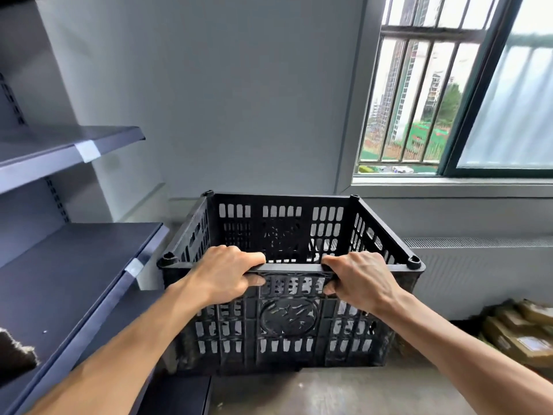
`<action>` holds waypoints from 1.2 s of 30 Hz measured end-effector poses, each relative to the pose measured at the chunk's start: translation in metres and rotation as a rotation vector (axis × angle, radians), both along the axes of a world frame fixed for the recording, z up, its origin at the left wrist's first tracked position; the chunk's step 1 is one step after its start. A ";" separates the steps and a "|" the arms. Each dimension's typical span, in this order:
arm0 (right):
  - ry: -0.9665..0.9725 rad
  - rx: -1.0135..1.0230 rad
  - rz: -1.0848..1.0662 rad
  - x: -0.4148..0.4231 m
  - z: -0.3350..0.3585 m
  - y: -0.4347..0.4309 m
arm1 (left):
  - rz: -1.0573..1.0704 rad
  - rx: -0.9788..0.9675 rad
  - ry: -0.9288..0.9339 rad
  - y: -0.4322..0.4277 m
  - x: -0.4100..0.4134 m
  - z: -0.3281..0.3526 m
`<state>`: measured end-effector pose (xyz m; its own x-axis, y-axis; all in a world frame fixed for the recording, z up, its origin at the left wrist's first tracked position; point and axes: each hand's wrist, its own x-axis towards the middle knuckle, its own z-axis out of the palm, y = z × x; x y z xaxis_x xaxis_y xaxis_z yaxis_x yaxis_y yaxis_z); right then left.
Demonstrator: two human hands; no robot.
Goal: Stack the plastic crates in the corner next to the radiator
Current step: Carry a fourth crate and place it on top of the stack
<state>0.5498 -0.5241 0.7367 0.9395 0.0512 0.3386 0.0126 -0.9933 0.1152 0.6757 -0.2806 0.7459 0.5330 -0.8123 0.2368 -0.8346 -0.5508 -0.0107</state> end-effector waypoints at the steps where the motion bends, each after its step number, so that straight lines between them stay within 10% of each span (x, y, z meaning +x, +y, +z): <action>1: -0.024 0.004 0.007 0.003 0.003 -0.002 | -0.001 -0.003 -0.019 -0.001 0.004 0.005; 17: -0.212 -0.036 0.075 0.164 -0.016 -0.073 | 0.051 -0.111 -0.384 -0.059 0.144 -0.016; 36: -0.046 0.003 0.111 0.352 -0.056 -0.134 | 0.146 -0.068 -0.290 -0.119 0.317 -0.064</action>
<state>0.9019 -0.6581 0.6810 0.9115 0.1530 0.3818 0.1173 -0.9864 0.1152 0.9925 -0.4000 0.6822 0.5454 -0.7090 0.4471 -0.7141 -0.6723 -0.1950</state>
